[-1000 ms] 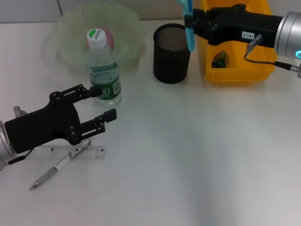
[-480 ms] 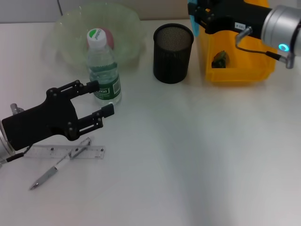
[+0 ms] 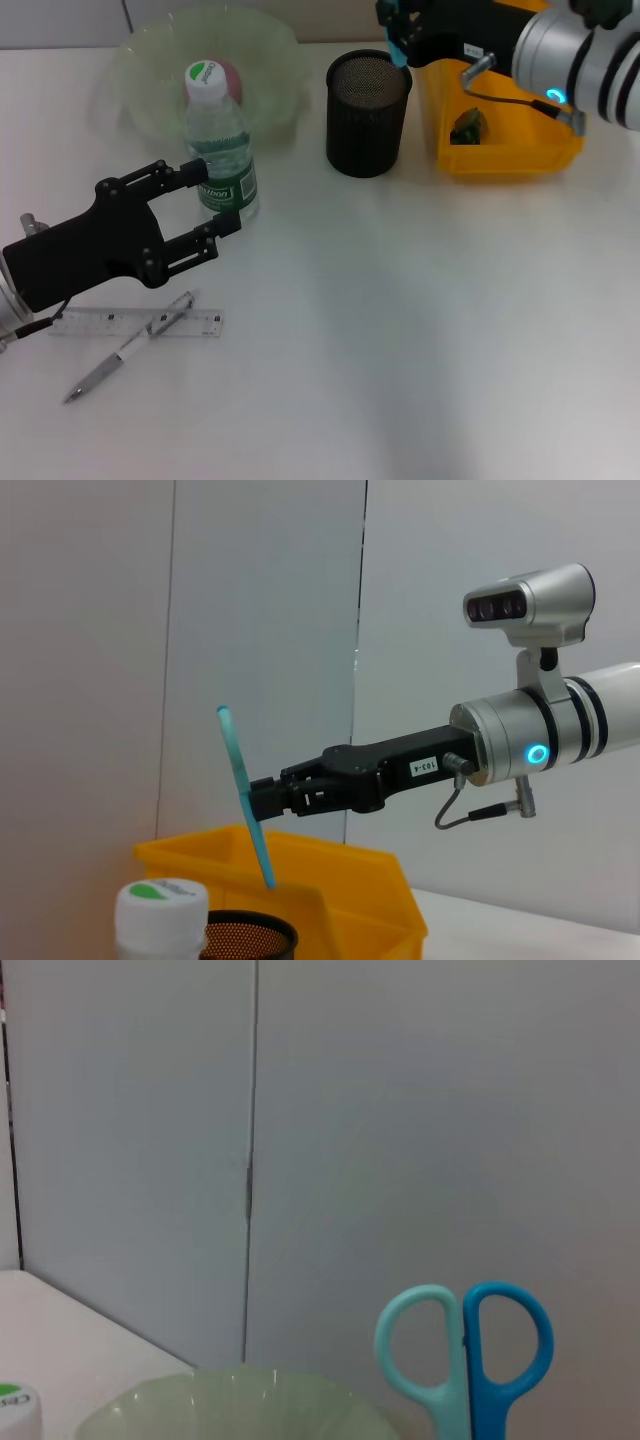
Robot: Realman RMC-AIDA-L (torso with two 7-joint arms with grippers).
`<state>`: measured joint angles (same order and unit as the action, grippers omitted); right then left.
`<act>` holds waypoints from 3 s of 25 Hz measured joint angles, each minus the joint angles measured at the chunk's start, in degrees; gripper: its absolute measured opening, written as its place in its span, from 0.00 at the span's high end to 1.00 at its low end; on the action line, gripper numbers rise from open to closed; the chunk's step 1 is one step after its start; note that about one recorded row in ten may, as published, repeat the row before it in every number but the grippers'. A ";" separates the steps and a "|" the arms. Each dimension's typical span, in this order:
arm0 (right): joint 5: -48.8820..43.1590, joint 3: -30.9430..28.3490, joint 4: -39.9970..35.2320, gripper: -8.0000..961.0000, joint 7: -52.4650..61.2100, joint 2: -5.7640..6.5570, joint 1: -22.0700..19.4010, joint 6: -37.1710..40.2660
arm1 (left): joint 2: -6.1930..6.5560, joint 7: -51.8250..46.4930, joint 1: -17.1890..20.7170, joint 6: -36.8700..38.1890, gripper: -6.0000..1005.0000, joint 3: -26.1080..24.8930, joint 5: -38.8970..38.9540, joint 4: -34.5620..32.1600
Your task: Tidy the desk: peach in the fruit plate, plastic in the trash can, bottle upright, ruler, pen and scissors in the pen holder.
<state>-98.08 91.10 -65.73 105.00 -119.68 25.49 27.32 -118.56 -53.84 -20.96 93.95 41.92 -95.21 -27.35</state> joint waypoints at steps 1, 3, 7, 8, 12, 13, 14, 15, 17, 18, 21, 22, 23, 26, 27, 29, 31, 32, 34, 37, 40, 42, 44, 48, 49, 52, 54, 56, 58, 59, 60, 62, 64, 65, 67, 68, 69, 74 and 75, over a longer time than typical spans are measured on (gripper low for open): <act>0.00 0.00 0.00 0.78 0.00 0.00 0.00 0.00 | 0.00 0.00 0.00 0.00 0.32 0.00 0.00 0.00; 0.00 0.51 0.98 0.78 -0.01 0.00 0.68 -0.65 | 0.00 -0.08 -0.06 -0.10 0.32 0.00 0.03 0.02; 0.00 1.21 3.26 0.78 -0.33 -0.03 2.33 -1.09 | 0.00 -0.10 -0.11 -0.33 0.32 0.00 0.08 0.02; 0.00 1.26 3.90 0.77 -0.46 -0.05 2.69 -1.30 | 0.00 -0.11 -0.13 -0.39 0.32 0.00 0.08 0.02; 0.00 2.26 6.69 0.75 -0.55 -0.06 4.47 -2.72 | 0.00 -0.12 -0.27 -0.90 0.32 0.00 0.07 0.02; 0.00 2.65 7.32 0.75 -0.55 -0.06 4.86 -3.21 | 0.00 -0.12 -0.28 -0.94 0.32 0.00 0.08 0.02; 0.00 2.97 7.94 0.74 -0.56 -0.06 5.17 -3.69 | 0.00 -0.12 -0.31 -0.99 0.32 0.00 0.08 0.02; 0.00 3.54 8.95 0.73 -0.56 -0.06 5.67 -4.46 | 0.00 -0.13 -0.32 -1.03 0.32 0.00 0.08 0.02; 0.00 3.72 9.25 0.72 -0.57 -0.06 5.81 -4.61 | 0.00 -0.13 -0.32 -1.06 0.32 0.00 0.14 0.02; 0.00 3.89 9.51 0.72 -0.58 -0.05 5.91 -4.72 | 0.00 -0.13 -0.32 -1.08 0.32 0.00 0.24 0.02; 0.00 4.07 9.77 0.70 -0.58 -0.04 5.90 -4.74 | 0.00 -0.07 -0.31 -1.29 0.32 0.00 0.43 0.02; 0.00 4.08 9.76 0.69 -0.58 -0.04 5.80 -4.74 | 0.00 -0.05 -0.31 -1.39 0.32 0.00 0.45 0.02; 0.00 4.08 9.72 0.69 -0.58 -0.03 5.70 -4.71 | 0.00 -0.01 -0.31 -1.47 0.32 0.00 0.45 0.02; 0.00 4.08 9.47 0.63 -0.58 -0.02 5.48 -4.61 | 0.00 0.15 -0.31 -1.52 0.32 0.00 0.47 0.02; 0.00 4.08 9.37 0.59 -0.58 -0.02 5.41 -4.63 | 0.00 0.21 -0.31 -1.52 0.32 0.00 0.47 0.02; 0.00 4.08 9.05 0.50 -0.58 -0.02 5.18 -4.72 | 0.00 0.23 -0.31 -1.52 0.32 0.00 0.48 0.02; 0.00 4.08 8.56 0.45 -0.58 -0.02 4.90 -4.74 | 0.02 0.25 -0.30 -1.52 0.32 0.00 0.48 0.02; 0.00 4.08 8.33 0.45 -0.58 -0.03 4.79 -4.75 | 0.03 0.25 -0.29 -1.53 0.32 0.00 0.48 0.02; 0.00 4.08 7.89 0.44 -0.58 -0.05 4.53 -4.76 | 0.05 0.26 -0.26 -1.55 0.32 0.00 0.48 0.02; 0.00 4.08 6.88 0.43 -0.48 -0.06 3.73 -4.78 | 0.07 0.27 -0.19 -1.58 0.32 0.00 0.55 0.02; 3.77 4.07 4.72 0.43 -0.69 -0.08 1.38 -4.63 | 0.09 0.25 -0.12 -1.59 0.32 0.00 0.58 0.02; 6.19 4.07 4.17 0.43 -1.44 -0.07 0.54 -4.30 | 0.08 0.30 0.22 -1.51 0.32 0.00 1.20 0.02; 10.74 3.87 3.87 0.43 -3.68 -0.01 -0.78 -3.06 | 0.05 0.31 0.39 -1.35 0.32 0.00 1.82 0.03; 20.42 3.08 4.70 0.43 -10.53 0.10 -2.90 2.59 | 0.09 0.32 0.47 -1.17 0.32 0.00 2.07 0.08; 23.38 2.46 5.23 0.43 -12.83 0.13 -3.37 4.67 | 0.11 0.32 0.47 -1.10 0.32 0.00 2.09 0.10; 33.77 -1.00 8.90 0.43 -22.35 0.16 -4.34 14.72 | 0.11 0.32 0.49 -0.98 0.32 0.13 2.09 0.11; 40.64 -4.30 13.76 0.43 -29.57 0.17 -4.57 24.22 | 0.13 0.31 0.47 -0.44 0.32 0.27 2.09 0.11; 46.98 -7.99 20.36 0.43 -36.81 0.26 -4.58 34.85 | 0.21 0.26 0.48 0.59 0.32 0.19 2.09 0.11; 50.73 -11.69 27.07 0.43 -41.64 0.35 -4.17 43.79 | 0.26 0.09 0.64 1.44 0.32 0.09 2.09 0.10; 51.16 -13.25 29.44 0.43 -43.01 0.40 -4.02 46.69 | 0.27 0.04 0.74 1.61 0.32 0.09 2.10 0.04; 51.25 -16.02 33.47 0.43 -45.40 0.53 -4.02 51.44 | 0.30 -0.09 1.04 2.03 0.32 0.10 2.09 -0.11; 51.17 -16.44 34.70 0.43 -46.45 0.59 -4.22 52.68 | 0.30 -0.16 1.31 2.31 0.32 0.17 2.02 -0.15; 51.08 -16.83 36.93 0.43 -48.73 0.71 -4.99 54.83 | 0.31 -0.22 1.47 2.55 0.32 0.33 1.85 -0.10; 50.97 -16.85 37.59 0.43 -49.49 0.72 -5.29 55.40 | 0.34 -0.49 1.74 2.77 0.32 0.51 1.69 -0.05; 50.30 -16.86 39.22 0.43 -50.69 0.70 -6.07 56.26 | 0.37 -1.16 2.18 2.91 0.32 0.63 1.59 -0.18; 49.73 -16.87 40.90 0.43 -51.01 0.66 -6.60 56.66 | 0.40 -1.93 2.54 2.98 0.32 0.64 1.58 -0.42; 49.73 -16.87 40.90 0.43 -51.01 0.66 -6.60 56.66 | 0.40 -1.93 2.54 2.98 0.32 0.64 1.58 -0.42; 49.70 -17.53 45.16 0.43 -51.66 0.67 -7.26 56.97 | 0.57 -6.86 4.41 2.33 0.32 0.41 -1.30 -5.43; 49.80 -18.20 46.24 0.43 -51.67 0.70 -7.29 57.05 | 0.57 -6.86 4.41 2.33 0.32 0.41 -1.30 -5.43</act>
<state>-48.28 72.90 -19.50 53.34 -118.98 18.20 84.37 -118.00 -60.69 -16.55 96.27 42.33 -96.52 -32.78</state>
